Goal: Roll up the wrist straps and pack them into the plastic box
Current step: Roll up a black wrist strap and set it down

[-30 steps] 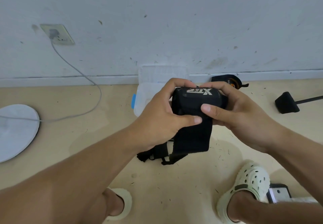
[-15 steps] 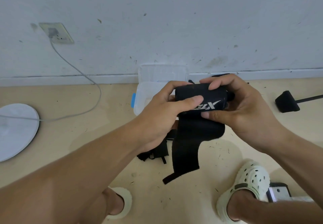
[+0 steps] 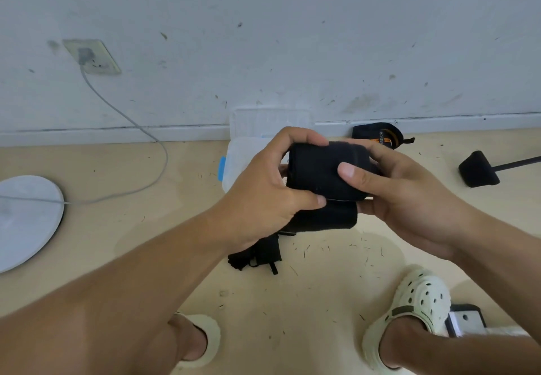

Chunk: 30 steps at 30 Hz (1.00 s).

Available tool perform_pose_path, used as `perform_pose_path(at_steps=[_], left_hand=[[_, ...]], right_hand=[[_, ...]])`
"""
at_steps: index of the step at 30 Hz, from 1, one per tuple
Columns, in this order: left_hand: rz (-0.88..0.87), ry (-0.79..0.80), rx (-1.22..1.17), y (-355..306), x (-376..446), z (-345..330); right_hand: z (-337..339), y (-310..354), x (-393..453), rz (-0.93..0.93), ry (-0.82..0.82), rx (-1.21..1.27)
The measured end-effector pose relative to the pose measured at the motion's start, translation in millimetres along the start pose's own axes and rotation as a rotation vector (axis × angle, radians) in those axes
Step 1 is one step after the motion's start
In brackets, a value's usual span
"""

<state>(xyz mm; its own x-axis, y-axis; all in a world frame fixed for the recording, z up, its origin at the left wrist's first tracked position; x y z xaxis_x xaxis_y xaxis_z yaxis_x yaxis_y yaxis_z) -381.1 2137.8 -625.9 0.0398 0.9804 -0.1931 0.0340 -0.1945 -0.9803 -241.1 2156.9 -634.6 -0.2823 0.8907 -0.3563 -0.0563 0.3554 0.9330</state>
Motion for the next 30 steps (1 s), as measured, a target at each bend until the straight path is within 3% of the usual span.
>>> perform_pose_path(at_steps=[7,14,21,25,30], left_hand=[[0.214,-0.005,-0.198,16,-2,-8],[0.339,-0.075,-0.348,21,-3,-8],[0.24,-0.097,-0.319,18,1,1],[0.073,-0.107,-0.139,6,3,7],[0.113,-0.084,-0.152,9,1,5]], right_hand=[[9,32,-5,0.334,-0.1,-0.179],[2,35,-12,0.522,-0.084,-0.271],[5,25,-6,0.307,-0.07,-0.28],[0,4,1,0.077,-0.016,-0.095],[-2,2,0,0.077,0.013,-0.04]])
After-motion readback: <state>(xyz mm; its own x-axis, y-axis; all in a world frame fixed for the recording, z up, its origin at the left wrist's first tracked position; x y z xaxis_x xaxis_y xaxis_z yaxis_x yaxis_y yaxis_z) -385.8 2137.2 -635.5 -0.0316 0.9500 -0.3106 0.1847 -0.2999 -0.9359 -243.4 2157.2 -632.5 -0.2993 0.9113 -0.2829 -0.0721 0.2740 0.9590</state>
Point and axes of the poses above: each hand's wrist, its own x-axis towards the middle knuckle, its own z-axis out of the back of the hand, y = z × x, the point moved 10 cm from there along x, towards the middle knuckle, and after that the axes turned 10 degrees about -y, right-handed, at the moved point
